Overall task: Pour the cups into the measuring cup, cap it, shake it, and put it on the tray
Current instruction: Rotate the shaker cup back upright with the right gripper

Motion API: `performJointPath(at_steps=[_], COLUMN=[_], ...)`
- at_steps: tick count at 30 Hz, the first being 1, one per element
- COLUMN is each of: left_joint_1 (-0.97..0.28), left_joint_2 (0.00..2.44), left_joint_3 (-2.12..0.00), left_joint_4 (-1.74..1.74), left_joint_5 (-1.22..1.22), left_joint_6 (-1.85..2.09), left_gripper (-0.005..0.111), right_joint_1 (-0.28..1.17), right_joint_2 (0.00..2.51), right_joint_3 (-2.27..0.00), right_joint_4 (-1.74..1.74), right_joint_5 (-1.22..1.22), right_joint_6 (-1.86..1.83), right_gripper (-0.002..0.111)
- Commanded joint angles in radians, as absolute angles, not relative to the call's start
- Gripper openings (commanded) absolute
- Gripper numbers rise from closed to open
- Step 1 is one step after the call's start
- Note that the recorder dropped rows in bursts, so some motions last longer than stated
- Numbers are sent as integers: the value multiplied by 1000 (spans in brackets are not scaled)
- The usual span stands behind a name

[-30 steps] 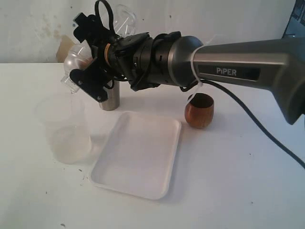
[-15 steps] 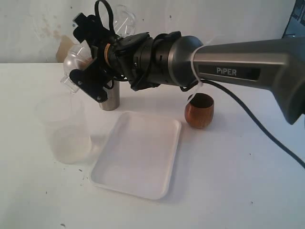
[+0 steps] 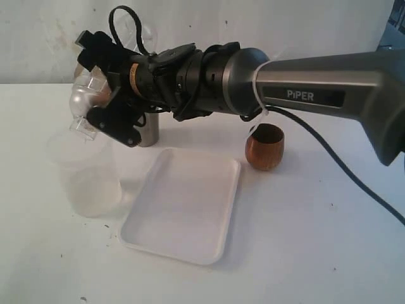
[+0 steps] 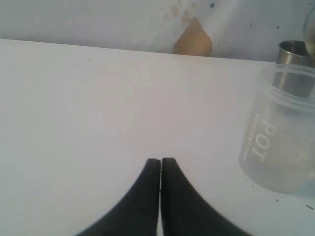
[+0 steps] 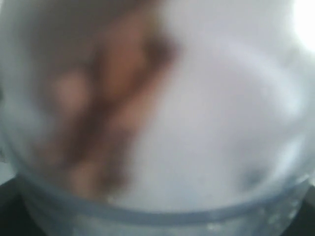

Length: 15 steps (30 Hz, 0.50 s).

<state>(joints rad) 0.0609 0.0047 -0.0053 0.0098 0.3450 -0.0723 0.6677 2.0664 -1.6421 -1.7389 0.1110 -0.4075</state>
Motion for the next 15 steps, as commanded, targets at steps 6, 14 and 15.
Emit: performJointPath(at_steps=[6, 14, 15], left_joint_1=[58, 58, 58], left_joint_2=[0, 0, 0], left_joint_3=[0, 0, 0], left_joint_4=[9, 9, 9], left_joint_5=[337, 337, 337], left_joint_6=[-71, -71, -71], left_gripper=[1, 1, 1], right_joint_1=[667, 667, 667], right_joint_2=[2048, 2048, 2048], right_joint_3=[-1654, -1654, -1654], right_joint_4=[-1744, -1744, -1744], right_joint_5=[153, 153, 153], right_joint_6=[-513, -545, -545], right_gripper=[0, 0, 0])
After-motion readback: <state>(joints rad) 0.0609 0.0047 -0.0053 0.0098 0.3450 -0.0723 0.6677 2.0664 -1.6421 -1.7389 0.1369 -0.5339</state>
